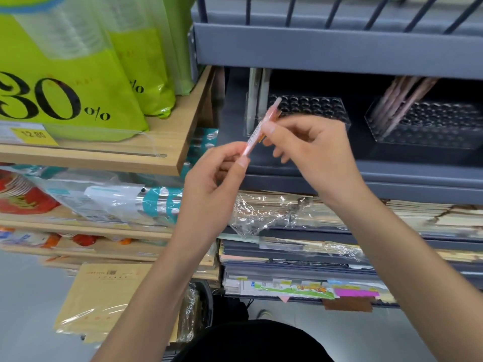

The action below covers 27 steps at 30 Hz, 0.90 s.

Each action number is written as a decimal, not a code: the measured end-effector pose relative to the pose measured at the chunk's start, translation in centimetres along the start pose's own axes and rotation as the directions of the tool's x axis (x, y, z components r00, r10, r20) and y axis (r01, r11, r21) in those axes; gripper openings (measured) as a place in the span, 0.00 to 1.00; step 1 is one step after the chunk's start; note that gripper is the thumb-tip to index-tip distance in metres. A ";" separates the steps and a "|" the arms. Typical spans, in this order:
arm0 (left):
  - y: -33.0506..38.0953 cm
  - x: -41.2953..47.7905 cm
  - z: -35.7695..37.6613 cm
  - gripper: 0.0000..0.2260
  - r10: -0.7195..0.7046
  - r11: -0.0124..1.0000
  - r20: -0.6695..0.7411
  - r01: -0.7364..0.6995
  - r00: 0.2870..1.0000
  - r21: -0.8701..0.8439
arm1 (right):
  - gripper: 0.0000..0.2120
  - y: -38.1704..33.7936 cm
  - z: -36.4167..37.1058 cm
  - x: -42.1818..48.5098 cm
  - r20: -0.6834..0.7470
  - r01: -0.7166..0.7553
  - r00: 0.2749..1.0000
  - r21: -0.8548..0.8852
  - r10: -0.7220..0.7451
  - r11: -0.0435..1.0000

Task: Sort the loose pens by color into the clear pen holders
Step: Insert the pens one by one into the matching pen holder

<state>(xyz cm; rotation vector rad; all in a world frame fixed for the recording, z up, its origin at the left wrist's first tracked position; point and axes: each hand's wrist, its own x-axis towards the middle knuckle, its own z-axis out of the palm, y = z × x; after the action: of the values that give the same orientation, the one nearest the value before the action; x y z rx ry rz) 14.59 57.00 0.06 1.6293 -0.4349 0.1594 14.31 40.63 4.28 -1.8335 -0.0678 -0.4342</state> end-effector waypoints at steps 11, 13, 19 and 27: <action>-0.8 1.4 6.9 0.11 0.175 0.844 0.353 -0.325 0.919 0.427 | 0.03 2.0 -9.3 -2.0 -0.332 0.108 0.942 0.179 -0.043 0.978; -1.2 1.7 8.9 0.12 0.170 0.744 0.426 -0.399 0.889 0.536 | 0.06 2.8 -12.1 -2.3 -0.432 0.155 0.897 0.102 -0.097 0.983; -0.8 2.2 14.9 0.20 0.187 0.520 0.553 -0.559 0.812 0.645 | 0.11 4.9 -18.3 -2.5 -0.587 0.207 0.789 -0.027 -0.184 0.978; -1.8 2.0 16.3 0.20 0.284 0.467 0.483 -0.559 0.828 0.685 | 0.07 6.0 -21.6 0.1 -0.655 0.286 0.727 0.018 -0.205 0.958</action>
<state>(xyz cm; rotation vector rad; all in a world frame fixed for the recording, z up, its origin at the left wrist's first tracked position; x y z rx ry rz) 14.55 40.71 -2.75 2.4480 -1.1592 0.5694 10.42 18.52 4.01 -1.4676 0.1415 -1.2177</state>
